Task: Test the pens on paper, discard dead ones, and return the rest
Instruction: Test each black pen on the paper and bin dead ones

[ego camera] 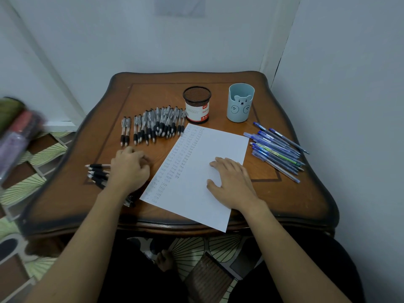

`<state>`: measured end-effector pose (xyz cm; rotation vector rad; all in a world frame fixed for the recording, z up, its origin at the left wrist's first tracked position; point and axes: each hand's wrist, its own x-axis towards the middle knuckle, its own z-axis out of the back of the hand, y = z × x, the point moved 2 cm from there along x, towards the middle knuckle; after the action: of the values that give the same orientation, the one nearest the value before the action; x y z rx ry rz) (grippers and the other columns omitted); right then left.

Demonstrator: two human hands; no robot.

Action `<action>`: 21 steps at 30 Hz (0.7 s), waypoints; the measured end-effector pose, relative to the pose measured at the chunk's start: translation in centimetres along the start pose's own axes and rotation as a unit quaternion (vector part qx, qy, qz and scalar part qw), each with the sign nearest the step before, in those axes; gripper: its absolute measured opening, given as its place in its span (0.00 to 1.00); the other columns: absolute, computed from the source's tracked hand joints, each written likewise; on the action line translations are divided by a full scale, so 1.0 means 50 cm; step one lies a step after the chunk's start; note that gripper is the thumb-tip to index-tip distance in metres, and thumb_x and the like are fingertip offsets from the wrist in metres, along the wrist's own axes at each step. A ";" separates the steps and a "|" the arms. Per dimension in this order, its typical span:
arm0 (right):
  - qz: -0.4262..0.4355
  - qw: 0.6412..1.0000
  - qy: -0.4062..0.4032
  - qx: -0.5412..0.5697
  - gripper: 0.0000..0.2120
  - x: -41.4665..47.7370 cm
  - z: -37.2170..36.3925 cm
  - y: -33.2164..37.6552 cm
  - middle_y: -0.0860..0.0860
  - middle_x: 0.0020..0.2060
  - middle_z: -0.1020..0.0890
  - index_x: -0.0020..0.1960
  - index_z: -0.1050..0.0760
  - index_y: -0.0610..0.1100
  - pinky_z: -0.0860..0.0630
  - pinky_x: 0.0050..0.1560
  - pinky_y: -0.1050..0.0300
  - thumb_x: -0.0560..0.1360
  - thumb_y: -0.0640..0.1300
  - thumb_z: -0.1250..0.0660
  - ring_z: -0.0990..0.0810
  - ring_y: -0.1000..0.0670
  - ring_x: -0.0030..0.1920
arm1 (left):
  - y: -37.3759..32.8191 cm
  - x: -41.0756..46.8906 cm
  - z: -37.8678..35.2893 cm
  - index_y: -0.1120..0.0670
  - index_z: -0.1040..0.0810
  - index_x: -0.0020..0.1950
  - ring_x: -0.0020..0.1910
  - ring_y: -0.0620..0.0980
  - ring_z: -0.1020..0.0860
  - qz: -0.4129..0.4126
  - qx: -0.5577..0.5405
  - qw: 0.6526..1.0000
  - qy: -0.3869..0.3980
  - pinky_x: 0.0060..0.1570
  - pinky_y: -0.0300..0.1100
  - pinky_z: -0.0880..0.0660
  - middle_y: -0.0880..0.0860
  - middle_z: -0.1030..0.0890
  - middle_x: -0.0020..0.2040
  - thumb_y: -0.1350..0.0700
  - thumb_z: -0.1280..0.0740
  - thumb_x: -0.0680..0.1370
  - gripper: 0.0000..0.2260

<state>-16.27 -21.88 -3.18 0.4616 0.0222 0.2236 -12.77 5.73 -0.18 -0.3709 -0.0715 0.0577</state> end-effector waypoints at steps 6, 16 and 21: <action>0.024 0.999 0.016 -0.037 0.26 -0.006 -0.001 -0.009 0.54 0.79 0.42 0.78 0.41 0.52 0.57 0.78 0.49 0.82 0.58 0.45 0.48 0.52 0.79 | 0.025 -0.009 -0.007 0.57 0.21 0.63 0.63 0.62 0.30 0.053 0.073 0.996 -0.020 0.65 0.60 0.33 0.60 0.25 0.63 0.59 0.36 0.78 0.14; 0.026 0.999 -0.001 -0.033 0.25 -0.009 -0.006 -0.012 0.55 0.78 0.41 0.77 0.39 0.53 0.57 0.78 0.50 0.82 0.58 0.45 0.47 0.53 0.79 | 0.008 0.009 -0.013 0.54 0.22 0.65 0.70 0.60 0.32 0.017 0.048 0.998 -0.040 0.71 0.59 0.40 0.56 0.25 0.69 0.55 0.41 0.85 0.13; 0.024 0.999 -0.002 -0.037 0.26 -0.009 -0.009 -0.011 0.55 0.79 0.41 0.77 0.40 0.53 0.57 0.78 0.50 0.82 0.59 0.45 0.48 0.53 0.79 | -0.034 0.004 -0.011 0.51 0.25 0.66 0.55 0.56 0.25 -0.121 -0.065 0.985 -0.108 0.63 0.57 0.36 0.53 0.19 0.52 0.52 0.46 0.86 0.14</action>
<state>-16.64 -22.28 -3.84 0.3898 -0.0019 0.2694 -12.43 3.94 -0.05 -0.4832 -0.3353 -0.1478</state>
